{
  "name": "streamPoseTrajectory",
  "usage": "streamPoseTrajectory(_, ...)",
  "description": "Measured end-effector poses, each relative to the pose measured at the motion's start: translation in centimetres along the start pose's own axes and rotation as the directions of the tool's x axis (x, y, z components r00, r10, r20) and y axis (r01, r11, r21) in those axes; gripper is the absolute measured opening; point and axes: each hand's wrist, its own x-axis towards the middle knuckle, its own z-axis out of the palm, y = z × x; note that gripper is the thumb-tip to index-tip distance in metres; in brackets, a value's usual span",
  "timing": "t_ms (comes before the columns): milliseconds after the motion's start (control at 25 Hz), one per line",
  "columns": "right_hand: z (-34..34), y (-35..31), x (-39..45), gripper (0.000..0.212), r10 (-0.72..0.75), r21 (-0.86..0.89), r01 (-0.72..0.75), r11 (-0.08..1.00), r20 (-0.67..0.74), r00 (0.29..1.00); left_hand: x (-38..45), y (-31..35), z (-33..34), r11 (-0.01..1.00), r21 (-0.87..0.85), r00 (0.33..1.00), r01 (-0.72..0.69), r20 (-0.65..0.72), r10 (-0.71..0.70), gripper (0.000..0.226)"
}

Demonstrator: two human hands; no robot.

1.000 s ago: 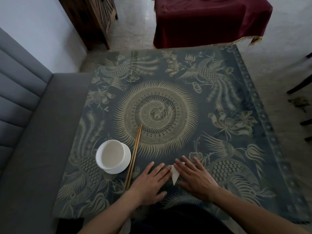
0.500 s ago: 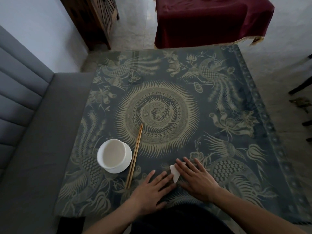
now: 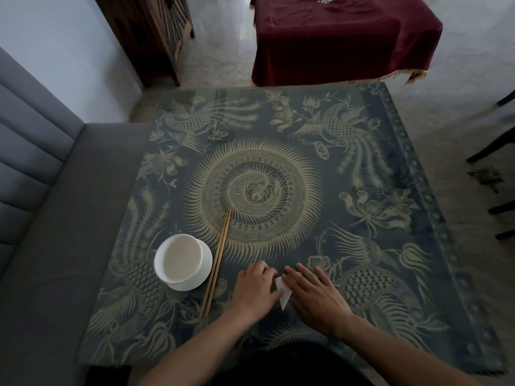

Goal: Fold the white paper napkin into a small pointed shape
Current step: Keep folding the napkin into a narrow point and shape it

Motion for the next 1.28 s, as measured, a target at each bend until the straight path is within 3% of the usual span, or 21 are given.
streamPoseTrajectory(120,-0.3,-0.1,0.2,0.046,0.048,0.09,-0.039,0.995,-0.095,0.994,0.8,1.1,0.4,0.99,-0.052,0.991,0.131,-0.003,-0.131,0.031)
streamPoseTrajectory(240,-0.9,-0.4,0.9,0.047,0.224,0.186,-0.213,0.959,-0.039,0.974,1.3,1.6,0.6,0.97,-0.096,0.974,0.226,0.048,-0.222,0.028)
streamPoseTrajectory(360,-1.3,-0.1,2.0,0.036,0.338,0.234,-0.345,0.909,0.07,0.939,1.5,1.6,0.6,0.965,-0.137,0.974,0.224,0.058,-0.218,0.03)
streamPoseTrajectory(520,-1.8,0.2,3.0,0.019,0.339,0.349,-0.374,0.859,0.16,0.927,1.3,0.9,0.7,0.966,-0.199,0.985,0.167,0.083,-0.153,0.031)
streamPoseTrajectory(640,-2.5,0.7,3.3,0.009,0.34,0.499,-0.412,0.762,0.233,0.911,1.1,0.5,0.2,0.943,-0.296,0.987,0.156,0.094,-0.133,0.022)
streamPoseTrajectory(800,-3.9,1.3,3.8,0.014,0.421,0.688,-0.455,0.565,0.234,0.876,0.7,0.7,-1.2,0.795,-0.583,0.986,0.167,0.076,-0.152,0.013)
streamPoseTrajectory(920,-4.6,0.4,4.3,0.016,0.578,0.797,-0.478,0.369,0.205,0.79,0.5,1.0,-2.4,0.852,-0.523,0.972,-0.032,-0.215,-0.095,0.012)
streamPoseTrajectory(1000,-5.1,-0.6,5.0,0.008,0.623,0.861,-0.491,0.13,0.315,0.716,0.4,0.9,-3.2,0.918,-0.368,0.921,-0.149,-0.39,-0.007,0.01)
streamPoseTrajectory(1080,-5.9,-1.6,5.6,0.032,0.521,0.869,-0.452,-0.202,0.486,0.702,0.4,0.7,-3.8,0.946,-0.232,0.867,-0.227,-0.491,0.087,0.017)
streamPoseTrajectory(1120,-6.4,-2.0,5.7,0.042,0.468,0.849,-0.429,-0.309,0.528,0.709,0.3,0.6,-3.8,0.95,-0.187,0.846,-0.25,-0.519,0.121,0.021)
streamPoseTrajectory(1200,-6.9,-2.5,5.8,0.048,0.427,0.844,-0.382,-0.377,0.524,0.737,0.1,0.4,-3.9,0.954,-0.139,0.819,-0.267,-0.554,0.149,0.024)
streamPoseTrajectory(1280,-7.2,-2.8,5.9,0.035,0.415,0.874,-0.329,-0.358,0.465,0.782,-0.3,0.1,-3.7,0.958,-0.122,0.813,-0.261,-0.562,0.15,0.022)
